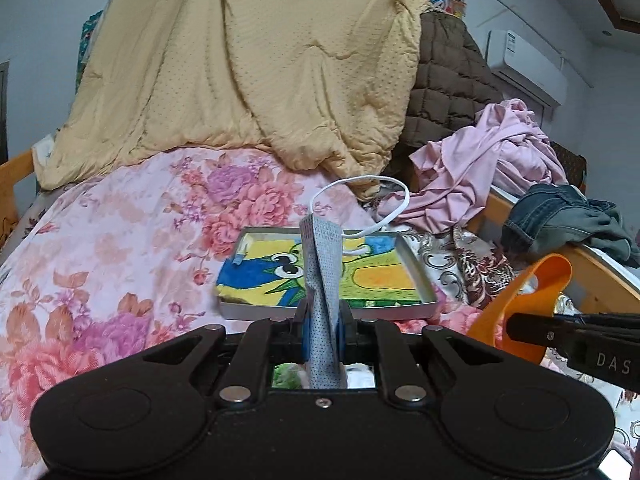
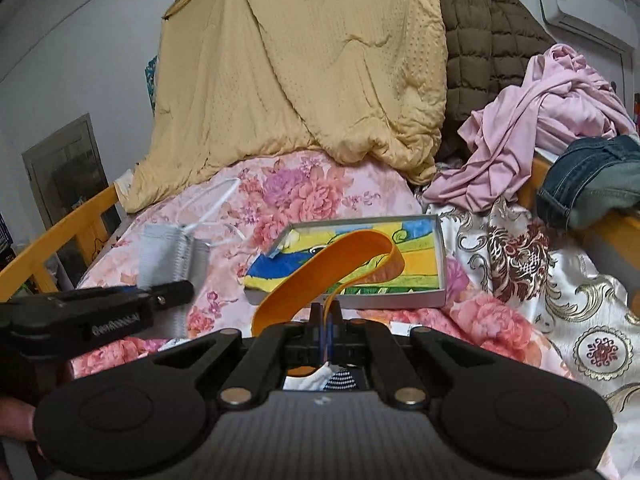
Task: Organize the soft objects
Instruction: 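Lift the grey mask and orange strap and carry both toward the grey tray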
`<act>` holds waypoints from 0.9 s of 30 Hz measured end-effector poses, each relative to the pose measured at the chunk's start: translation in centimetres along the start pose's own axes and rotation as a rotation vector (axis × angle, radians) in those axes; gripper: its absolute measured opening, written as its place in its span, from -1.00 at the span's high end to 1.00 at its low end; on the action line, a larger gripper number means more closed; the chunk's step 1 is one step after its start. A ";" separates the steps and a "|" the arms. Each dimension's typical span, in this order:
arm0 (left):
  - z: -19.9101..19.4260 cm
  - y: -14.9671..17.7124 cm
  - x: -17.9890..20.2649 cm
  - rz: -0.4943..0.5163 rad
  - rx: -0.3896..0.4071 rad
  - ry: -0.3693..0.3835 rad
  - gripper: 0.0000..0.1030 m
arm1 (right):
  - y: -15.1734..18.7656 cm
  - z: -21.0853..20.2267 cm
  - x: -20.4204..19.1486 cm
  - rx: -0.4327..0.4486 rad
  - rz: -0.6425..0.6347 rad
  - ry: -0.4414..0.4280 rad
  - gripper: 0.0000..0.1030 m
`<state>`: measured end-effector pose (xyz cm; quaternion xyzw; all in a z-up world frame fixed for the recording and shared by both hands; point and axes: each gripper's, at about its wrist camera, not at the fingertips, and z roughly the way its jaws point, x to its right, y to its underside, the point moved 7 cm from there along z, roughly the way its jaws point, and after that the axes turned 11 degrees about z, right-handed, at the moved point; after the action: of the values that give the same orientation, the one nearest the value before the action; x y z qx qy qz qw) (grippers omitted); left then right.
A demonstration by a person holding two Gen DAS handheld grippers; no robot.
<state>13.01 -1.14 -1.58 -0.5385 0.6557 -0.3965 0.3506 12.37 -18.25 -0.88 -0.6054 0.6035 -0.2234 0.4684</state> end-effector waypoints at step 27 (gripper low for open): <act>1.2 4.2 -1.2 0.051 -0.021 -0.009 0.75 | 4.7 2.7 -1.4 -0.014 -0.034 -0.028 0.99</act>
<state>12.51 0.35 -5.84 -0.5270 0.6717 -0.3780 0.3579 11.93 -15.35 -5.67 -0.6219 0.5881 -0.2183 0.4687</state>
